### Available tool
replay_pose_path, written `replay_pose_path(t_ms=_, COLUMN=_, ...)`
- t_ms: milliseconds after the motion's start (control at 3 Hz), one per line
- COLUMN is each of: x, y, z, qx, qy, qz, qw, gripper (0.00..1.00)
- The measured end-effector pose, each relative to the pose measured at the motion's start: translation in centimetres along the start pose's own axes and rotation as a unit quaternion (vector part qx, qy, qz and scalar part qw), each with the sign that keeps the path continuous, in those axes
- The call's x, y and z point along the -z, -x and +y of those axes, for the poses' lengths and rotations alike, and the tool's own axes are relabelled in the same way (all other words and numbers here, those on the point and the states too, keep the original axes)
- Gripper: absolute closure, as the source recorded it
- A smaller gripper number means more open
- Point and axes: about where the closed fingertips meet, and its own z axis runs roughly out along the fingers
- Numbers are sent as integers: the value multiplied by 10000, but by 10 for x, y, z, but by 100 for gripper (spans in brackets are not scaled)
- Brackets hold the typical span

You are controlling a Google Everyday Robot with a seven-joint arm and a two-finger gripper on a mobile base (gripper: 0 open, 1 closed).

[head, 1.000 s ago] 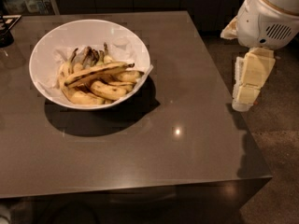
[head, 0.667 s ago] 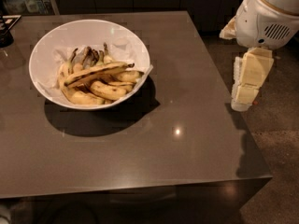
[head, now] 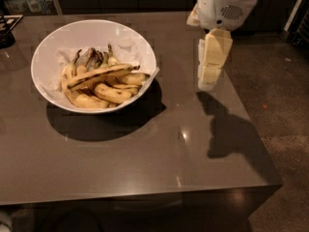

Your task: Pick banana from white bowl

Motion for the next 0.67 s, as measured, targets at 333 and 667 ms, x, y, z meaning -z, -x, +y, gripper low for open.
replay_pose_path(t_ms=333, x=-6, y=42, z=-23, qx=422, qy=43, qz=-11, qw=9991, gripper=0)
replay_pose_path(t_ms=667, x=-6, y=53, z=-30, qx=476, qy=-97, qz=-117, qw=9987, gripper=0)
